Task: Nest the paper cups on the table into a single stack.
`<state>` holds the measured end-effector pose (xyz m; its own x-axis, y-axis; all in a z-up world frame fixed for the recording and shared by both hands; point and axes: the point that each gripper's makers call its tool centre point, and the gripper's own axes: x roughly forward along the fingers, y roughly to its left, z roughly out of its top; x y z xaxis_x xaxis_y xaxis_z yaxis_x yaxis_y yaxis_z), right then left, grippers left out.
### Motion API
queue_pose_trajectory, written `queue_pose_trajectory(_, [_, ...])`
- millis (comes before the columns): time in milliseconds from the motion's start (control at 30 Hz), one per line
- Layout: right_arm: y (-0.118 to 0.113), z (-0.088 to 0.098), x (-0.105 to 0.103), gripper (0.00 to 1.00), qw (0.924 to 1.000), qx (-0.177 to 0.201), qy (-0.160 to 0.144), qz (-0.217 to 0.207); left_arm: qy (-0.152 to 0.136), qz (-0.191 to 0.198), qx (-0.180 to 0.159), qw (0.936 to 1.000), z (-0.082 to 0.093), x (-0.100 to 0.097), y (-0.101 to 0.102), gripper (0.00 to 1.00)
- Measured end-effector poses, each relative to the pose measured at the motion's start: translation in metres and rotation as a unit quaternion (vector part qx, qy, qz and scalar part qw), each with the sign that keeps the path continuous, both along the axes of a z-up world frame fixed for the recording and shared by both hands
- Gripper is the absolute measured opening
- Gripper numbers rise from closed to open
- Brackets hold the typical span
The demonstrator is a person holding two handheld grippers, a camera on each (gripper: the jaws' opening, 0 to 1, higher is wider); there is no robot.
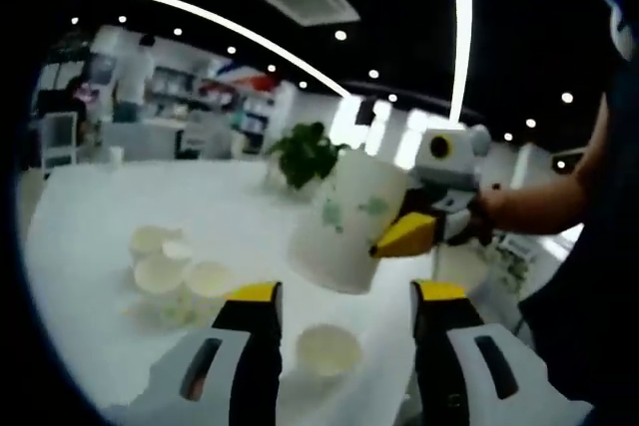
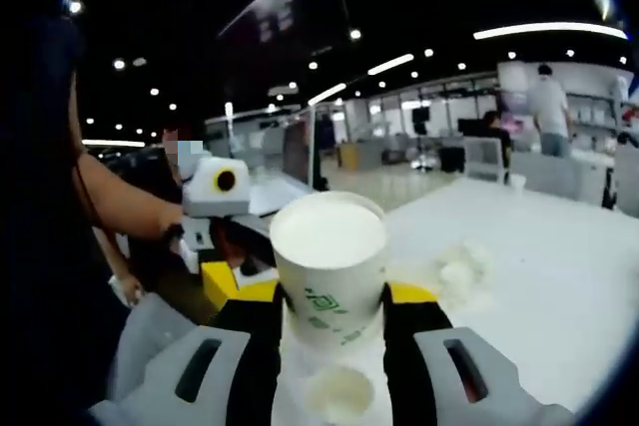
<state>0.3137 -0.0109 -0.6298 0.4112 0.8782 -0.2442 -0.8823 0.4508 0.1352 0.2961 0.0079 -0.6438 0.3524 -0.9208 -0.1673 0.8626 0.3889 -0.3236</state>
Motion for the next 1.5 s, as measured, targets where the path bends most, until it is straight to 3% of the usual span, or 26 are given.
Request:
queue_pose_trajectory(233, [0.004, 0.002, -0.006, 0.36, 0.9995, 0.012, 0.005, 0.03, 0.015, -0.011, -0.021, 0.9996, 0.006, 0.0, 0.001, 0.45])
queue_pose_trajectory(400, [0.006, 0.005, -0.006, 0.36, 0.9991, 0.012, -0.002, 0.041, 0.056, -0.031, -0.064, 0.9959, 0.018, -0.006, 0.001, 0.37])
queue_pose_trajectory(500, [0.007, 0.008, -0.008, 0.36, 0.9987, 0.015, -0.002, 0.049, 0.055, -0.03, -0.078, 0.995, 0.025, -0.005, 0.004, 0.36])
queue_pose_trajectory(667, [0.009, 0.008, -0.014, 0.36, 0.9979, 0.012, -0.002, 0.064, 0.072, -0.032, -0.096, 0.9923, 0.03, -0.004, 0.006, 0.26])
queue_pose_trajectory(767, [0.009, 0.009, -0.015, 0.36, 0.9978, 0.014, 0.0, 0.065, 0.068, -0.031, -0.099, 0.9923, 0.032, -0.004, 0.005, 0.18])
queue_pose_trajectory(1000, [0.009, 0.004, -0.018, 0.36, 0.9976, 0.002, 0.001, 0.069, 0.068, -0.055, -0.107, 0.9904, 0.039, -0.012, 0.003, 0.11])
queue_pose_trajectory(1100, [0.006, -0.001, -0.018, 0.29, 0.9978, -0.002, 0.013, 0.065, 0.061, -0.076, -0.1, 0.9902, 0.044, -0.02, -0.002, 0.05])
queue_pose_trajectory(1200, [0.006, -0.002, -0.018, 0.29, 0.9978, 0.0, 0.015, 0.064, 0.059, -0.086, -0.101, 0.9894, 0.049, -0.023, -0.005, 0.0])
queue_pose_trajectory(1400, [0.006, 0.0, -0.015, 0.34, 0.9982, 0.004, 0.02, 0.057, 0.05, -0.091, -0.091, 0.9905, 0.051, -0.021, -0.005, 0.0])
queue_pose_trajectory(1500, [0.001, -0.004, -0.009, 0.45, 0.9986, 0.0, 0.034, 0.041, 0.047, -0.088, -0.078, 0.9919, 0.048, -0.018, -0.004, 0.0])
